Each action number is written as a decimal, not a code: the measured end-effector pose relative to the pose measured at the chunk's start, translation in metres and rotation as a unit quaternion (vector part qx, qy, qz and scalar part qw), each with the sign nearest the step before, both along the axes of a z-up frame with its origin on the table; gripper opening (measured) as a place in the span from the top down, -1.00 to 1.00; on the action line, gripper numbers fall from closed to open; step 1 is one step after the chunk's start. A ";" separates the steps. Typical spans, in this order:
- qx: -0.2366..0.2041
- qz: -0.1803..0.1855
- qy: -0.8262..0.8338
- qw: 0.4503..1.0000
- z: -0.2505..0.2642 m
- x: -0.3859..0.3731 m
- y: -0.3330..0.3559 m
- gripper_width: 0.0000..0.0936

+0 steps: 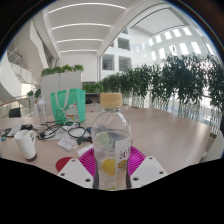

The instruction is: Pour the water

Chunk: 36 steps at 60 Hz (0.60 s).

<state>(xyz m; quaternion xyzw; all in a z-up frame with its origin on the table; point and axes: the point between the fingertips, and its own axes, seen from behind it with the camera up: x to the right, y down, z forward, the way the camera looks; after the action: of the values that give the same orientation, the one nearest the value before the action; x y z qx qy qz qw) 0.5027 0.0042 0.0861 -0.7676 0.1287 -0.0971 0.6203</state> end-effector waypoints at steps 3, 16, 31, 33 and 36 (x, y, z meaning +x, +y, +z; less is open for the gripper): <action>-0.024 -0.001 0.010 1.000 0.001 -0.002 0.001 0.28; -0.039 0.062 -0.177 0.982 0.128 -0.052 0.038 0.28; -0.124 0.156 -0.608 0.768 0.162 -0.177 0.127 0.28; -0.136 0.175 -0.652 0.725 0.162 -0.181 0.133 0.28; -0.147 0.185 -0.719 0.654 0.154 -0.198 0.140 0.28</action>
<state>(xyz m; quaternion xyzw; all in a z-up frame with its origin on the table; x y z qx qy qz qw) 0.3044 0.1441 0.2399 -0.5474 -0.5176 -0.5195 0.4031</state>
